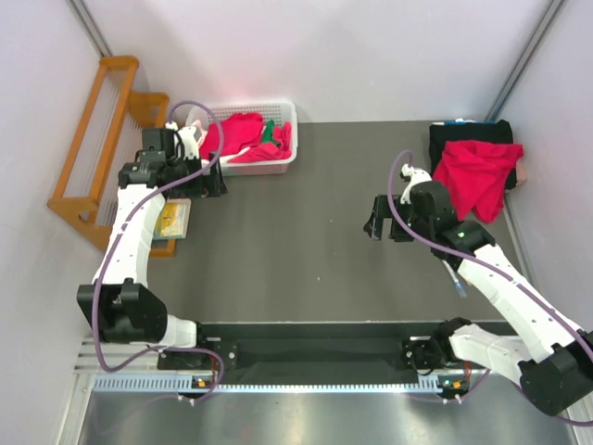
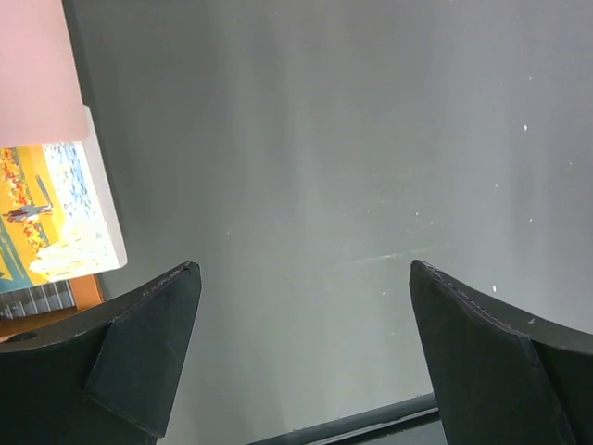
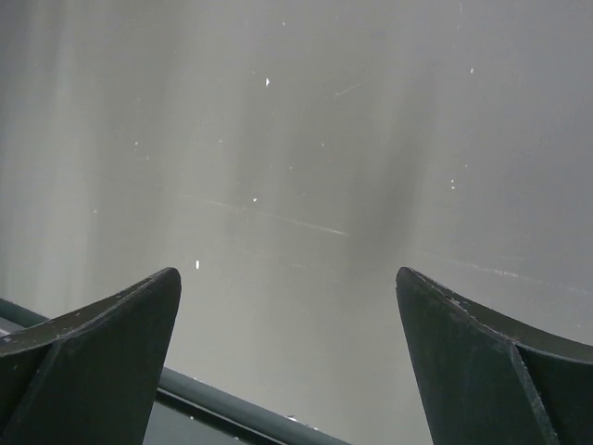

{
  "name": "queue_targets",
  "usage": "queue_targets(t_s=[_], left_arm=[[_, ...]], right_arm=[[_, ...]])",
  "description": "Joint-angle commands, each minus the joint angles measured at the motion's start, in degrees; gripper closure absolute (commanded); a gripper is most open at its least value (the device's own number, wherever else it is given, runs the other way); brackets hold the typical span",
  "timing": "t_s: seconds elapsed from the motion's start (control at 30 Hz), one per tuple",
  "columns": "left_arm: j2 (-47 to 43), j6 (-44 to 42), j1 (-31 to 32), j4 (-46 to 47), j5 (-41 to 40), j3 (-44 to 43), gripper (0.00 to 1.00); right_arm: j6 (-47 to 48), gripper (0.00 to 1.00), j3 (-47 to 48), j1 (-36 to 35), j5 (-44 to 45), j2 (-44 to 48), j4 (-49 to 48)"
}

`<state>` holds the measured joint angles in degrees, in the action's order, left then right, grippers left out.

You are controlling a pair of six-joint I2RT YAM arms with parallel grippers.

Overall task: Fold and stack the t-shirts
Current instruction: Grab the tshirt from the pile

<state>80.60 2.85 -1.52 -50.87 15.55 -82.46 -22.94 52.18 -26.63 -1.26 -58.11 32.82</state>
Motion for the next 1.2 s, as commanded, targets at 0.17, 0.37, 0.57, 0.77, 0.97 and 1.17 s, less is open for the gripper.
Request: queue_targets(t_s=[0.17,0.37,0.57,0.77,0.97,1.17], left_arm=[[6.6,-1.0,4.0,6.4,-4.0,-12.1,0.01],[24.4,-2.4,9.4,0.7,-11.3,-32.7,0.01],[39.0,-1.4,10.7,-1.9,-11.7,-47.9,0.01],[49.4,1.4,7.7,-1.5,-10.7,-57.6,0.01],[53.2,1.7,4.5,3.6,-8.8,-58.4,0.01],[55.5,2.5,3.7,5.3,-6.3,-58.7,0.01]], right_arm=[[-0.3,0.00,-2.7,-1.3,-0.9,3.4,-4.2],[-1.1,0.00,-2.0,-1.9,-0.2,1.0,-4.5],[-1.3,0.00,-2.6,-3.0,-0.8,1.0,-8.1],[-0.7,0.00,-2.2,-3.2,-1.1,-1.2,-7.9],[-0.6,0.01,-2.1,-3.2,-2.7,-3.9,-9.3],[-1.5,0.00,-1.3,-3.2,-3.8,-7.0,-10.2]])
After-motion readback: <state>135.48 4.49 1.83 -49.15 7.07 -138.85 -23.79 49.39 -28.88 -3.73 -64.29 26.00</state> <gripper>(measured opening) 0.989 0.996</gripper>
